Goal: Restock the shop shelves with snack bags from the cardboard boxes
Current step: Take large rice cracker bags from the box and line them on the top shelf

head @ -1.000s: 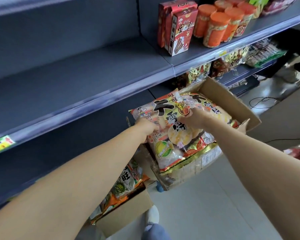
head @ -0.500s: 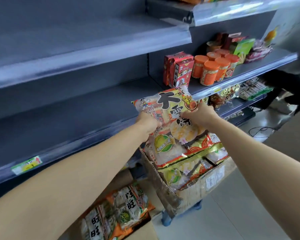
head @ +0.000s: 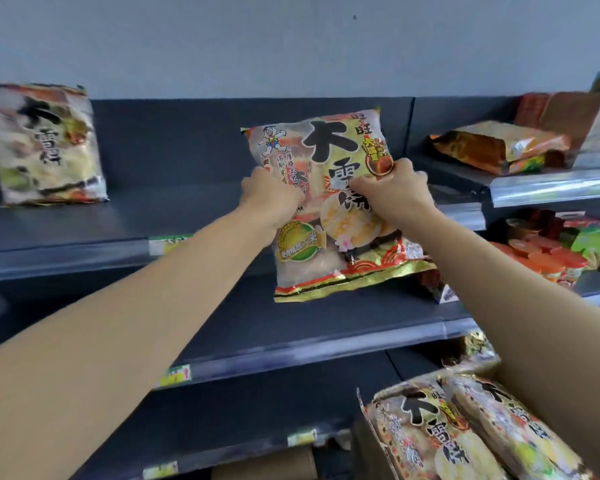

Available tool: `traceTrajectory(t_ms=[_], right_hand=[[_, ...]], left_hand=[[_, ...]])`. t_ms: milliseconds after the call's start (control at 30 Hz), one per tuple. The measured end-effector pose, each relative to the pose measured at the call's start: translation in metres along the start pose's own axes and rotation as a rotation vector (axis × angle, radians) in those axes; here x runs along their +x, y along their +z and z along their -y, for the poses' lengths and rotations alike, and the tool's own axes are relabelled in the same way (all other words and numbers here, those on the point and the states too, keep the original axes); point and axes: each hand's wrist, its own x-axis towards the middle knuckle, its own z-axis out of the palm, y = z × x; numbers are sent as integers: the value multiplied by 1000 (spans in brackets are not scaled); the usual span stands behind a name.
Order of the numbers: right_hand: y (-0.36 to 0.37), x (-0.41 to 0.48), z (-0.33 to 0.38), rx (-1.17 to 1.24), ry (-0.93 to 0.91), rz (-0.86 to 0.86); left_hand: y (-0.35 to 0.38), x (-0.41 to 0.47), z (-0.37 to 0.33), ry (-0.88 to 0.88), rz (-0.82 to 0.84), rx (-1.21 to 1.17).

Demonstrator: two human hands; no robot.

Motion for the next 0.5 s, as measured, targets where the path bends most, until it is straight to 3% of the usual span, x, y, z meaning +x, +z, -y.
traceTrajectory(t_ms=[267,500], right_hand=[[110,14,132,209,-218,153],[198,33,203,269,-239,188]], left_hand=[[-158,53,-2,54,-336,14],[-249,119,20,103,-300,43]])
